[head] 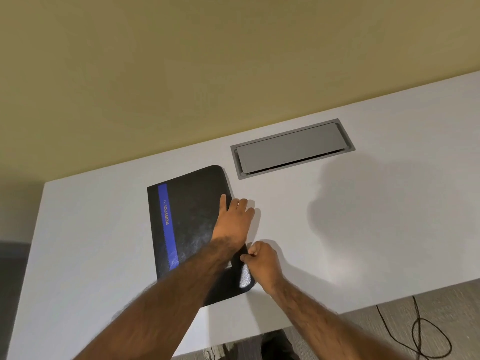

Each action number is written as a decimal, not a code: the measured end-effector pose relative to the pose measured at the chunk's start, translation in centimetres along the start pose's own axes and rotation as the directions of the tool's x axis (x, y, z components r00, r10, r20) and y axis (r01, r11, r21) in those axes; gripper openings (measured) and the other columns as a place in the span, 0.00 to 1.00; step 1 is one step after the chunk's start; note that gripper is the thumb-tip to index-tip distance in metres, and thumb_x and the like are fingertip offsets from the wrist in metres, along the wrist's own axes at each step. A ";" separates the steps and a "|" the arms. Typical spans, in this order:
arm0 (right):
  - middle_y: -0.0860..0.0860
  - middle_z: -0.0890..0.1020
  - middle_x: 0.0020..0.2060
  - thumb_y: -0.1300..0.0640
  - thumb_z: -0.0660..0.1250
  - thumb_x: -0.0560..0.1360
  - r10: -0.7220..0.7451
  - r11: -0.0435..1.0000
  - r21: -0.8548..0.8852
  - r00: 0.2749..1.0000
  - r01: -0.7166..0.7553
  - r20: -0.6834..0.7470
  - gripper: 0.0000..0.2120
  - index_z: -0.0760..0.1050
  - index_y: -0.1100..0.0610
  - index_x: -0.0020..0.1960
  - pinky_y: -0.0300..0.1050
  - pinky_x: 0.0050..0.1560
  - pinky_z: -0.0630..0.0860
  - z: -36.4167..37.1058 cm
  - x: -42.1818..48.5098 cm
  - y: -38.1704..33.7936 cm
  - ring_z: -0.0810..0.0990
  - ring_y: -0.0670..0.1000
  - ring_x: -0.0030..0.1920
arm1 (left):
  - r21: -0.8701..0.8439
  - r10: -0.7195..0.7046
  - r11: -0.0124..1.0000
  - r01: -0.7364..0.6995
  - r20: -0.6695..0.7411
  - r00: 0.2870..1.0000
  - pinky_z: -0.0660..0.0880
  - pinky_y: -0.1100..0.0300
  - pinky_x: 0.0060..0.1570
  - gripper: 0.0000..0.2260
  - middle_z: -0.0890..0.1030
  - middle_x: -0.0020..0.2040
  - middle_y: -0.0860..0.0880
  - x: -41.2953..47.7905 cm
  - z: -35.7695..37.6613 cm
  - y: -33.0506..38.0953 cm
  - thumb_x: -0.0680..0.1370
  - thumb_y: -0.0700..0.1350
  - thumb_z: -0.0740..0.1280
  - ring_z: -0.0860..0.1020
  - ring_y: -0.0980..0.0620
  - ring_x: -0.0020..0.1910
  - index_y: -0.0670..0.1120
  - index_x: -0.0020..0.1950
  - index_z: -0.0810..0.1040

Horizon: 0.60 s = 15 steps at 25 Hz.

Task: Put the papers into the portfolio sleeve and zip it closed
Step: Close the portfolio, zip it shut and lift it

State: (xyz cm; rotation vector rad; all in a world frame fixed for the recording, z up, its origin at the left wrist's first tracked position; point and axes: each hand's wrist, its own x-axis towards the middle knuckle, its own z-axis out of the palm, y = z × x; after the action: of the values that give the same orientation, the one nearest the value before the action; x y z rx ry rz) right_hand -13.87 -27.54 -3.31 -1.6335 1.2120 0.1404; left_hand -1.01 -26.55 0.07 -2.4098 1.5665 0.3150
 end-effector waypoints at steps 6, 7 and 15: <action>0.45 0.78 0.39 0.52 0.69 0.78 0.064 0.998 0.011 0.998 -0.064 -0.024 0.09 0.70 0.49 0.42 0.38 0.41 0.77 0.9 -0.6 0.0 0.79 0.47 0.40 | -0.016 -0.152 0.988 0.151 -0.045 0.987 0.49 0.31 0.77 0.27 0.66 0.76 0.43 5.7 -1.0 -4.1 0.76 0.38 0.65 0.64 0.40 0.75 0.50 0.75 0.69; 0.45 0.79 0.40 0.51 0.68 0.78 0.075 0.997 0.011 0.997 -0.075 -0.018 0.08 0.70 0.48 0.44 0.39 0.44 0.79 1.0 -0.6 0.0 0.79 0.47 0.41 | -0.032 -0.181 0.983 0.179 -0.058 0.982 0.50 0.31 0.76 0.26 0.66 0.75 0.43 6.8 -1.2 -4.8 0.76 0.38 0.64 0.65 0.41 0.75 0.50 0.74 0.69; 0.46 0.80 0.40 0.55 0.65 0.80 0.078 0.996 0.041 0.997 -0.079 0.016 0.09 0.71 0.49 0.41 0.42 0.47 0.83 0.4 -0.5 -0.4 0.81 0.49 0.42 | -0.256 -0.469 0.860 0.441 -0.061 0.881 0.65 0.36 0.70 0.14 0.76 0.60 0.42 13.7 -1.0 -9.4 0.77 0.37 0.62 0.75 0.40 0.62 0.45 0.62 0.77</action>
State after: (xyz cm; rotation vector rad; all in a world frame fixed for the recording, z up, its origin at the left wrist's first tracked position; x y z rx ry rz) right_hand -13.60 -26.91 -2.93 -1.5472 1.2611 0.1747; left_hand 13.09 -35.01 -2.46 -2.9382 0.9854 0.2738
